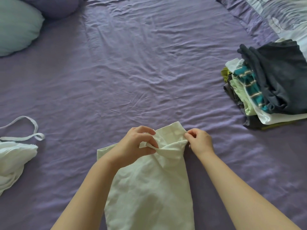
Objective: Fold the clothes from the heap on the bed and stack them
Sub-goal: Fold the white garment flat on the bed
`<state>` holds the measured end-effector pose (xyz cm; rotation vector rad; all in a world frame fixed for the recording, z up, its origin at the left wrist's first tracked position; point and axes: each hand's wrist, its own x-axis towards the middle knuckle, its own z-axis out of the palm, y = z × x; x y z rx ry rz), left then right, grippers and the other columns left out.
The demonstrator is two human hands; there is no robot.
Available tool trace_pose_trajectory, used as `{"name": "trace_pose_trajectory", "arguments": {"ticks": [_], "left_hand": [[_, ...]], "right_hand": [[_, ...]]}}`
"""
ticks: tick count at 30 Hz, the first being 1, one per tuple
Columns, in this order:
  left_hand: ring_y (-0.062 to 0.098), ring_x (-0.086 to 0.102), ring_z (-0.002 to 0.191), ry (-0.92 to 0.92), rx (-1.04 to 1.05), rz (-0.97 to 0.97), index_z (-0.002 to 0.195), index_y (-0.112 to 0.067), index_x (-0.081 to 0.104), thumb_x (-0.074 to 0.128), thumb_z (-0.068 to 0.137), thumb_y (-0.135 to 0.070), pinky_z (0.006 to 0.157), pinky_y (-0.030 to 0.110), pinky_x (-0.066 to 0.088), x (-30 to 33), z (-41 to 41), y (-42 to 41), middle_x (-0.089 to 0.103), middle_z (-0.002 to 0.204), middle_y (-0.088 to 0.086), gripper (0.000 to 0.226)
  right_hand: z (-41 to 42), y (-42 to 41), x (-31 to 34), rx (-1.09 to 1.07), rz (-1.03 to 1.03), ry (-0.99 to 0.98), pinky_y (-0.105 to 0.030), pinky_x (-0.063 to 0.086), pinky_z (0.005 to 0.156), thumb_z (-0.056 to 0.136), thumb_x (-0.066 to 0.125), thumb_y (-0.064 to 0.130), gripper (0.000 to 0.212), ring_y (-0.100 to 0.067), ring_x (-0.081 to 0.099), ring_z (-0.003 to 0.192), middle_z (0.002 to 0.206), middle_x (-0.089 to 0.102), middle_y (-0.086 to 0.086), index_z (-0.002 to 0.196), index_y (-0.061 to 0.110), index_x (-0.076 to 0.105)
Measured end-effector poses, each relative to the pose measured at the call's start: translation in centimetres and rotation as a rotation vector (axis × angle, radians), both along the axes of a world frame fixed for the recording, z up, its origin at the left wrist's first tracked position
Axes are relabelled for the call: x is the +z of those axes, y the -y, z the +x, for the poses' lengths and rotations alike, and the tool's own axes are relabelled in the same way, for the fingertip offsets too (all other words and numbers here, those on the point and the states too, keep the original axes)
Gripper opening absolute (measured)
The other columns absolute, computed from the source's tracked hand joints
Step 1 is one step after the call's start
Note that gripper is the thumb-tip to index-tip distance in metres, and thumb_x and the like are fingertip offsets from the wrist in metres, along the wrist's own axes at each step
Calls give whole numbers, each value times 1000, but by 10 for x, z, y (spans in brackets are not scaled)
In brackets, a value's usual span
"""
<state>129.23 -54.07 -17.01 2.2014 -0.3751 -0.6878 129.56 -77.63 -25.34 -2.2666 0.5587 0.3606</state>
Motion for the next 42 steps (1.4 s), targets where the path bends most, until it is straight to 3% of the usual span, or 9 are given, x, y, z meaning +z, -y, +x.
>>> {"name": "trace_pose_trajectory", "arguments": {"ticks": [5,9,17,22,25,29,32,37,42], "left_hand": [[8,39,122,40,61,-35,90,-33,69,70,86,-18,101,22,30,-5,7,19,49,125,-10,15],[8,41,115,120,18,-26,99,-19,73,69,87,-15,91,1,25,-6,22,39,51,121,-4,14],[30,46,127,368,657,187,122,-7,61,58,89,-3,107,38,33,-48,-15,51,54,132,12,33],[17,-17,146,189,482,627,153,-31,9,22,99,-50,116,48,-16,-100,-89,22,0,161,-4,58],[17,-35,139,141,357,782,145,-33,-22,-8,85,-63,111,51,-24,-120,-93,1,-25,155,-8,68],[22,-31,141,198,379,770,146,-32,-12,-2,90,-67,112,55,-20,-118,-92,3,-16,158,-2,67],[28,1,148,361,325,625,149,-29,22,16,93,-65,114,59,-3,-110,-102,5,11,159,3,67],[26,-11,148,319,202,789,151,-38,0,7,86,-76,114,58,-8,-129,-116,-19,-7,160,-3,76],[23,-36,139,198,165,866,138,-40,-34,-8,79,-78,109,57,-24,-126,-109,-15,-37,149,-5,75]], "right_hand": [[-7,-6,7,14,137,230,-24,40,88,88,59,13,12,-21,51,112,111,55,1,96,14,69],[-15,-2,23,280,371,27,-17,8,106,78,36,35,41,0,10,137,141,33,15,102,26,68],[-23,31,10,206,49,51,-16,23,94,91,62,21,19,-22,36,123,122,55,-5,77,9,66],[-32,24,-1,203,-334,102,-39,38,91,89,61,19,25,-32,47,113,116,60,-11,73,1,63],[-35,14,4,106,-401,212,-44,40,83,84,62,7,6,-39,52,105,107,61,-16,80,2,61],[-54,-15,7,302,-436,568,-46,34,98,84,54,12,25,-32,46,125,127,58,-16,106,5,64],[-74,-30,-6,657,-453,504,-50,28,110,88,41,33,45,-28,43,132,135,55,-13,121,10,63],[-74,-21,-42,782,-605,122,-47,-18,113,85,-1,64,63,-11,-25,138,151,-20,4,143,42,-14],[-70,-27,-39,811,-704,18,-50,-26,105,90,6,63,63,-17,-24,142,158,-15,0,144,39,-17]]}}
